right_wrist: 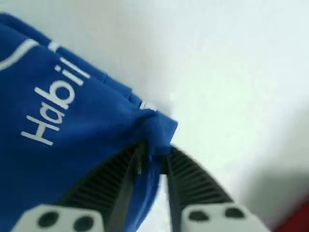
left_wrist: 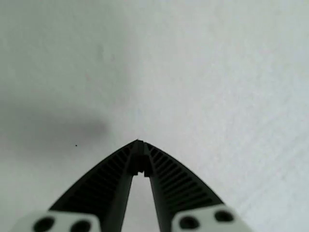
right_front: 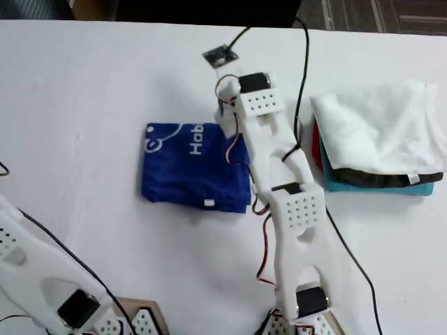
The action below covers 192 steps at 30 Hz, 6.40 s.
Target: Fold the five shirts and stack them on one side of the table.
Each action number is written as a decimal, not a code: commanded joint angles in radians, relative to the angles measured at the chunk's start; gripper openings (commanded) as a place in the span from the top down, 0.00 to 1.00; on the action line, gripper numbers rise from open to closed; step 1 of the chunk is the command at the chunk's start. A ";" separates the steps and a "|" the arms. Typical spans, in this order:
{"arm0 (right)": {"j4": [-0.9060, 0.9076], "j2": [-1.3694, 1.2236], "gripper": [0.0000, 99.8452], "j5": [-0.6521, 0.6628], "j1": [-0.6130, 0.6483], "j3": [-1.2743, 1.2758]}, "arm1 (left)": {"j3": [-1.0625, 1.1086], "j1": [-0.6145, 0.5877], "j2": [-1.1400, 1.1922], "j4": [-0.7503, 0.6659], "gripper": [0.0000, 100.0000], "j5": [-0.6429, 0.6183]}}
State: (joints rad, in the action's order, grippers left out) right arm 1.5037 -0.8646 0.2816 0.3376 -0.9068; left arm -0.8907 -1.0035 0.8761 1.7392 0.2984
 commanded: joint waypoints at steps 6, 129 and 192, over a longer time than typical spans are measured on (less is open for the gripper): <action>0.068 0.004 0.98 -0.002 -0.010 -0.241 | -0.005 0.011 -0.008 -0.011 0.97 0.000; 0.206 -0.084 0.98 -0.075 0.024 0.008 | -0.013 0.003 -0.018 -0.003 0.97 0.000; -0.008 0.756 0.98 0.574 -0.756 0.330 | -0.015 0.103 -0.020 0.014 0.97 -0.058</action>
State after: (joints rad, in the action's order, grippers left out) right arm 1.5650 -0.0483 0.8493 -0.3851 -0.5646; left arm -0.8907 -0.9007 0.8761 1.7392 0.2478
